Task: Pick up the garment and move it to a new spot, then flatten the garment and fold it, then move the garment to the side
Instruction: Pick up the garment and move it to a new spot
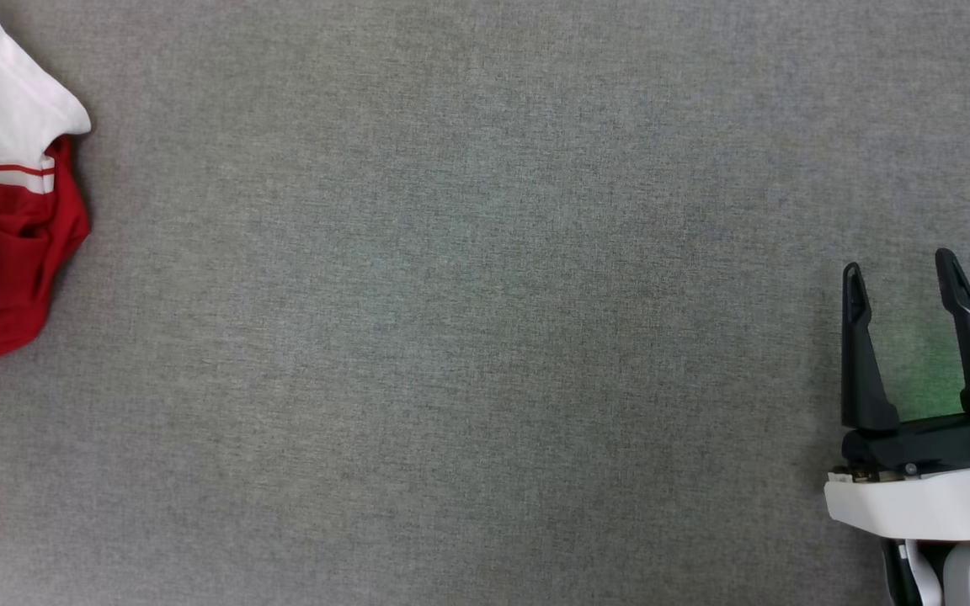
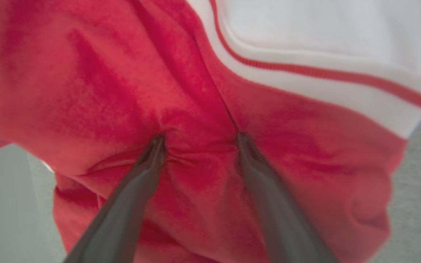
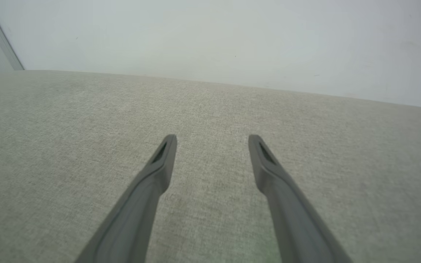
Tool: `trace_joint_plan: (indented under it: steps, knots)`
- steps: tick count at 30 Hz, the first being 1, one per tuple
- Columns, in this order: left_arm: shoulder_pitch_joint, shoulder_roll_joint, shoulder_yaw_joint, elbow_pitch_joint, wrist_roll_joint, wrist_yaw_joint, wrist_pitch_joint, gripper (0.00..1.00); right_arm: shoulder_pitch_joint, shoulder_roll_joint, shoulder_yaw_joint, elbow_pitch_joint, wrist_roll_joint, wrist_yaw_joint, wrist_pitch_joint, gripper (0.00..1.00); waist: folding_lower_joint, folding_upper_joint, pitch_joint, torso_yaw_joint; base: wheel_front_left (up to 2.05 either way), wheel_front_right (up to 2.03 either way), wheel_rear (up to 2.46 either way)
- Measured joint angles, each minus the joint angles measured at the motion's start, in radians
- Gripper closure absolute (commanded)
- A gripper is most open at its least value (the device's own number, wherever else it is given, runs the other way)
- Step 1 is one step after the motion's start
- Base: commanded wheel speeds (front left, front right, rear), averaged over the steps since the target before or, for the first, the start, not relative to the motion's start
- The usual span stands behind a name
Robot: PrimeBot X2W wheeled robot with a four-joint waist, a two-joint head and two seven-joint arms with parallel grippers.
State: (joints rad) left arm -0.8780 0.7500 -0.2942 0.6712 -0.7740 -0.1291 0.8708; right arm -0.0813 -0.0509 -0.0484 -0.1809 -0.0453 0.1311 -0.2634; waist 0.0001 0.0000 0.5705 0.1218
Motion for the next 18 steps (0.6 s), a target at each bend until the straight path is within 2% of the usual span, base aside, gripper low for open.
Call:
trace_joint_plan:
  steps: [1, 2, 3, 11, 18]
  knots:
    - [-0.003, 0.002, -0.012, 0.005, -0.006, 0.0, 0.0, 0.0, 0.0, 0.0, 0.002, 0.002, 0.0, 0.0, 0.0, 0.0, 0.0, 0.0, 0.0, -0.002, 0.0, 0.0, 0.0]
    - [-0.007, 0.005, -0.023, 0.01, -0.006, 0.0, -0.003, 0.07, 0.0, 0.0, 0.005, 0.003, 0.0, 0.0, 0.0, 0.0, 0.0, 0.0, -0.001, -0.004, 0.0, 0.0, 0.0]
    - [-0.009, 0.005, -0.032, 0.014, -0.011, 0.0, -0.004, 1.0, 0.0, 0.0, 0.007, 0.005, 0.0, 0.0, 0.0, 0.0, 0.0, 0.0, -0.003, -0.005, 0.0, 0.0, 0.0]
    - [-0.021, 0.026, -0.124, 0.031, -0.045, 0.0, -0.04, 1.0, 0.005, 0.0, 0.02, 0.037, 0.001, 0.0, 0.0, 0.0, 0.0, 0.0, -0.06, -0.003, 0.0, 0.0, 0.0]
    - [-0.057, 0.09, -0.235, -0.054, -0.053, 0.0, -0.063, 1.0, 0.053, 0.0, 0.039, 0.074, 0.033, 0.0, 0.0, 0.0, -0.0001, 0.0, -0.181, 0.007, 0.0, 0.0, 0.0]
